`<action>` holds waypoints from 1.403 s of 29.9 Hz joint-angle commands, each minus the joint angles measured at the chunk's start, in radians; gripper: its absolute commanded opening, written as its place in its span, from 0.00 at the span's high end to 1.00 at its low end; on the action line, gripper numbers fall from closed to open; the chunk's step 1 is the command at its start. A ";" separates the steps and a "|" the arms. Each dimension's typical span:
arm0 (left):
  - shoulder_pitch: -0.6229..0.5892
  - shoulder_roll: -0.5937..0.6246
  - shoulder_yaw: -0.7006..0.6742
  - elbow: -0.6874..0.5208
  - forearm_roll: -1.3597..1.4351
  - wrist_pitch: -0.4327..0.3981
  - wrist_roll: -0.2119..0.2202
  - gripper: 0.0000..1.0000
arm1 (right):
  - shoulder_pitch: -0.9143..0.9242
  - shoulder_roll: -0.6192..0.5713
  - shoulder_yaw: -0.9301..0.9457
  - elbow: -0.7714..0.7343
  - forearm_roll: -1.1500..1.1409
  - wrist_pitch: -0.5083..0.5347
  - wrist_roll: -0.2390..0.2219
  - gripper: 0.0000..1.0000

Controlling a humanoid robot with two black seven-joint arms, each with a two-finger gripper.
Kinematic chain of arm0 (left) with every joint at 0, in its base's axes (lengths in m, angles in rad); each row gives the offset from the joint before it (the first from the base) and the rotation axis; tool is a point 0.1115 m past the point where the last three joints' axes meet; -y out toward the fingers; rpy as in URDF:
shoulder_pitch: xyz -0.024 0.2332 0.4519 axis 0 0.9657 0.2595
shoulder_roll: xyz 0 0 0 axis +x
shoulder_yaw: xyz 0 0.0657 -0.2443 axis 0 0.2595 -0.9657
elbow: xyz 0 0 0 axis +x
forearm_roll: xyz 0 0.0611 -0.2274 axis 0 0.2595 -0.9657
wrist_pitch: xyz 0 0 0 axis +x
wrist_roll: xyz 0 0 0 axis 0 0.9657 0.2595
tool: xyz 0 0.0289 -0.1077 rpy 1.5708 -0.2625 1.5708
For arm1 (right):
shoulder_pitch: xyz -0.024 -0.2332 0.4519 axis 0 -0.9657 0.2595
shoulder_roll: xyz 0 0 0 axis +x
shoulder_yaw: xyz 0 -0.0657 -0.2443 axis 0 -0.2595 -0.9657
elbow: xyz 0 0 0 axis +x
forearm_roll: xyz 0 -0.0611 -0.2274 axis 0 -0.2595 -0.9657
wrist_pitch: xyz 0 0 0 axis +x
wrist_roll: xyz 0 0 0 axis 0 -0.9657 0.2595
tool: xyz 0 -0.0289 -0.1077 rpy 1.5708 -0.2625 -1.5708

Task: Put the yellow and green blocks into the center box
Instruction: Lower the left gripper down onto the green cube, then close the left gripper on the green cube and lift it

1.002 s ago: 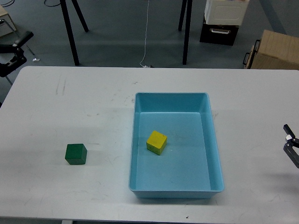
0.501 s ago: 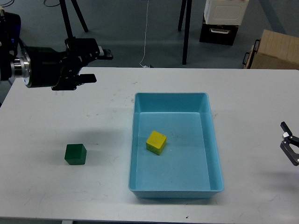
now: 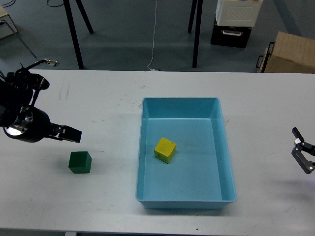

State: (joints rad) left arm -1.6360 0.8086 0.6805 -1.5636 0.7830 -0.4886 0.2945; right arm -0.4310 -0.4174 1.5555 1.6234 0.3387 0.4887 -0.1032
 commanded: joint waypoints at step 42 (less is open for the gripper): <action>0.259 -0.210 -0.078 0.215 0.137 0.000 0.064 0.72 | -0.012 0.009 0.009 0.000 -0.015 0.000 -0.001 0.02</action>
State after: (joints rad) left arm -1.3772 0.6003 0.5966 -1.3441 0.8529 -0.4887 0.3348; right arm -0.4419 -0.4065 1.5640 1.6190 0.3237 0.4887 -0.1043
